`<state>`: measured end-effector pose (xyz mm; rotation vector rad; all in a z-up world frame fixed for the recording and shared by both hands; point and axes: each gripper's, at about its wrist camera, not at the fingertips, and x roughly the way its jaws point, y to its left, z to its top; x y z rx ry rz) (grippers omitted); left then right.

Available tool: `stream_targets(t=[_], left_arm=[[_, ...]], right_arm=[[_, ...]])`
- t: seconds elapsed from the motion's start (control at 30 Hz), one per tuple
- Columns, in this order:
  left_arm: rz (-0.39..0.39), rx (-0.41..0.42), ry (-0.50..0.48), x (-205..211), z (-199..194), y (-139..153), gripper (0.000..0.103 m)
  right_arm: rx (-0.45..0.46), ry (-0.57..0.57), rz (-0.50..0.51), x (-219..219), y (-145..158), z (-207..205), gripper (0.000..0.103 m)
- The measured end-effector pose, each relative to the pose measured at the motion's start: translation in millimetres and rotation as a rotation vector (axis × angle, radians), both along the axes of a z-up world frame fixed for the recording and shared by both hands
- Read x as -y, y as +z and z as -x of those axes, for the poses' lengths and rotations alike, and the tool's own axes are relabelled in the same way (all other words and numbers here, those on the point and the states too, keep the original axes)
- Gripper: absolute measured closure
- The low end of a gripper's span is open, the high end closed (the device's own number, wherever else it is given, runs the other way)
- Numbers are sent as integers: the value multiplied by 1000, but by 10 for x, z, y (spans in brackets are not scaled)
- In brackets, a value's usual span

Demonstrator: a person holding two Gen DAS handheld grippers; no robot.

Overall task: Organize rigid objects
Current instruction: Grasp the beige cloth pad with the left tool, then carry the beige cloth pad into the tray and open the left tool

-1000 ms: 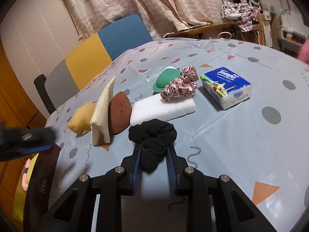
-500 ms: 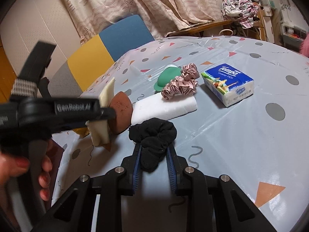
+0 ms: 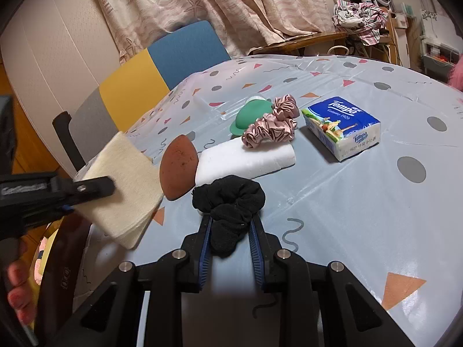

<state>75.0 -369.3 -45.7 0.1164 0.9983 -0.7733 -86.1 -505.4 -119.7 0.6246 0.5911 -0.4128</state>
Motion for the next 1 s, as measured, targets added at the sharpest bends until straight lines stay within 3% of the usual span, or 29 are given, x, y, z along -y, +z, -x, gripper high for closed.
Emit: stream_targets(t=[0.2, 0.47, 0.6, 1.0], left_arm=[[52, -18, 14, -290, 67, 121, 90], [177, -65, 59, -862, 188, 330, 90], [193, -68, 74, -1205, 254, 417, 90], [204, -83, 290, -2783, 332, 336, 90]], right_arm=[[-10, -3, 9, -10, 1, -12, 78], [-14, -4, 13, -17, 3, -15, 78], [-20, -4, 20, -27, 5, -20, 78], [-43, -5, 45, -64, 19, -45, 78]])
